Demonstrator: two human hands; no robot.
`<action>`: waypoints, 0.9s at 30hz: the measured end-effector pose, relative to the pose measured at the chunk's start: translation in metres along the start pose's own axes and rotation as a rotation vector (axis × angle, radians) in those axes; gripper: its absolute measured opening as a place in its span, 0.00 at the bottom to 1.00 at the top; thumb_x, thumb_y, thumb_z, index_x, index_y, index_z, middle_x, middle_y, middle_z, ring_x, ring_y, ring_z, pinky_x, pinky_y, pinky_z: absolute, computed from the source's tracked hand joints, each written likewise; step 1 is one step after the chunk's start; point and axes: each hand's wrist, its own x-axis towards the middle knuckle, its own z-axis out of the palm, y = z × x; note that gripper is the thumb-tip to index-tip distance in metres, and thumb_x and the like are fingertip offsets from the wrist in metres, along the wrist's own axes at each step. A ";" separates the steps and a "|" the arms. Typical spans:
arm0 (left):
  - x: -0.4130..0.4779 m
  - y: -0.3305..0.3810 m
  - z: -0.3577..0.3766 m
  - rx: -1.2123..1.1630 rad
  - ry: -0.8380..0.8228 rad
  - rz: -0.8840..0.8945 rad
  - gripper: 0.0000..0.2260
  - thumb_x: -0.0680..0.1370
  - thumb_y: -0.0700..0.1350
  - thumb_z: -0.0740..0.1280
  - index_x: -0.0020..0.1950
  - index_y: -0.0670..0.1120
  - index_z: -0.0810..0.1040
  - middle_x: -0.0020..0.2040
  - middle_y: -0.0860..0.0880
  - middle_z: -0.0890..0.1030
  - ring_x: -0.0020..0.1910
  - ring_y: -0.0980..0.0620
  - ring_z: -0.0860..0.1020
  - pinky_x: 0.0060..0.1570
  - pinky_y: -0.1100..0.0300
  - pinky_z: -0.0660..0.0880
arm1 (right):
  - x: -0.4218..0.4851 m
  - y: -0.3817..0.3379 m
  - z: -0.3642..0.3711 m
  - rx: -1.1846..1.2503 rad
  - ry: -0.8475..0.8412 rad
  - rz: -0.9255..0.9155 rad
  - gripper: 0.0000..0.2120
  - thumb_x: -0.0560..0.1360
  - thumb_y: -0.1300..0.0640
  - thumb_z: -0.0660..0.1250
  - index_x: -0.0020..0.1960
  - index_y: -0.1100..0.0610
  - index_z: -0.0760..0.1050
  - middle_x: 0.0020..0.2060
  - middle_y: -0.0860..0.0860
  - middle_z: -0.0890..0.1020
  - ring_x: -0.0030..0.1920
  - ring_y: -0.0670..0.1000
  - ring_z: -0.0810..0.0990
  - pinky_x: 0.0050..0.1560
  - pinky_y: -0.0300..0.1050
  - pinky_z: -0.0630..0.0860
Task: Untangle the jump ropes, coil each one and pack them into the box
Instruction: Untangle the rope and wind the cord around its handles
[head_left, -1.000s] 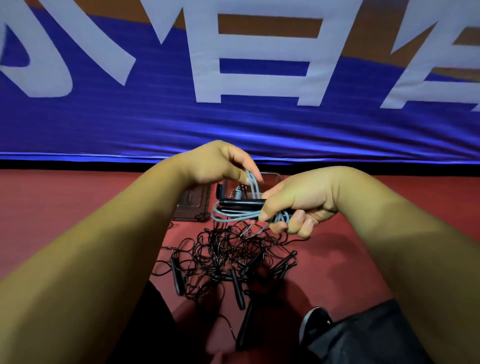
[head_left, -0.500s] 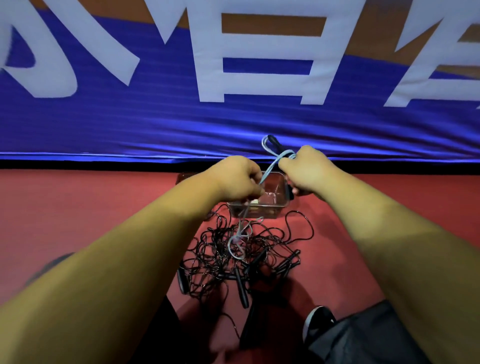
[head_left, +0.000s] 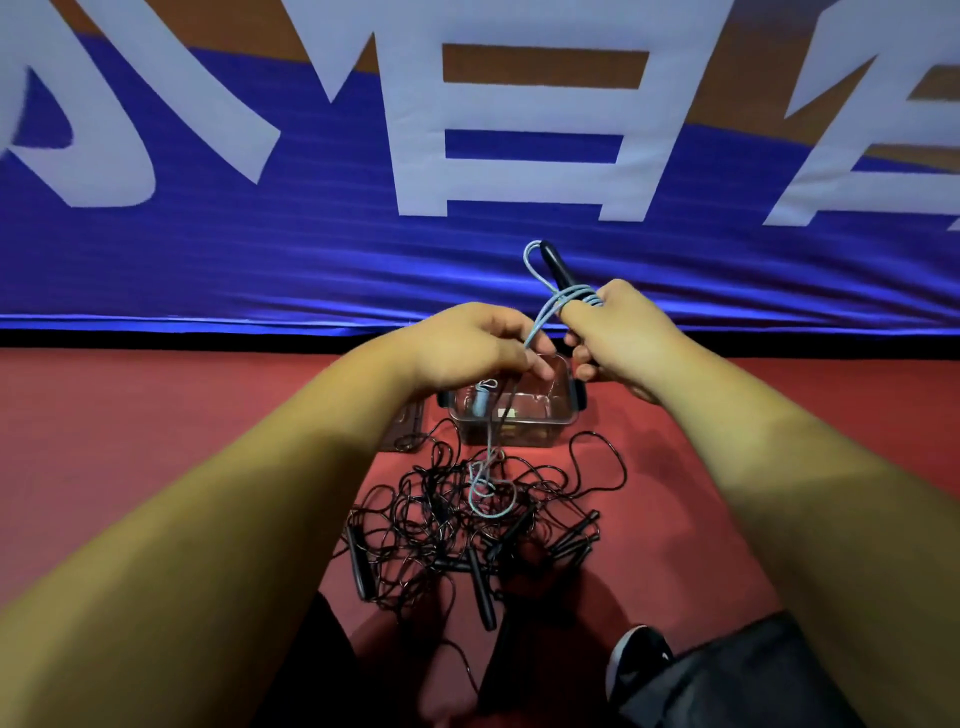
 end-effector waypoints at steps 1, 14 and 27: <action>-0.002 -0.001 -0.002 -0.022 -0.055 0.011 0.09 0.82 0.31 0.66 0.61 0.38 0.78 0.57 0.40 0.86 0.53 0.53 0.85 0.53 0.63 0.78 | -0.001 -0.002 -0.001 0.000 0.001 -0.008 0.08 0.77 0.55 0.65 0.44 0.60 0.76 0.33 0.56 0.79 0.27 0.53 0.72 0.30 0.47 0.74; 0.001 -0.012 -0.004 0.270 0.178 -0.167 0.07 0.75 0.39 0.78 0.47 0.44 0.81 0.38 0.43 0.85 0.31 0.51 0.82 0.34 0.54 0.83 | -0.018 -0.007 -0.008 0.247 -0.370 0.042 0.12 0.80 0.63 0.73 0.52 0.55 0.69 0.31 0.49 0.70 0.27 0.46 0.64 0.24 0.40 0.60; 0.011 -0.033 0.000 0.248 0.058 -0.189 0.09 0.78 0.49 0.76 0.49 0.43 0.85 0.43 0.45 0.85 0.41 0.51 0.78 0.52 0.53 0.78 | -0.024 -0.021 -0.003 0.443 -0.371 0.192 0.07 0.82 0.52 0.67 0.51 0.54 0.71 0.35 0.54 0.72 0.29 0.46 0.57 0.25 0.37 0.49</action>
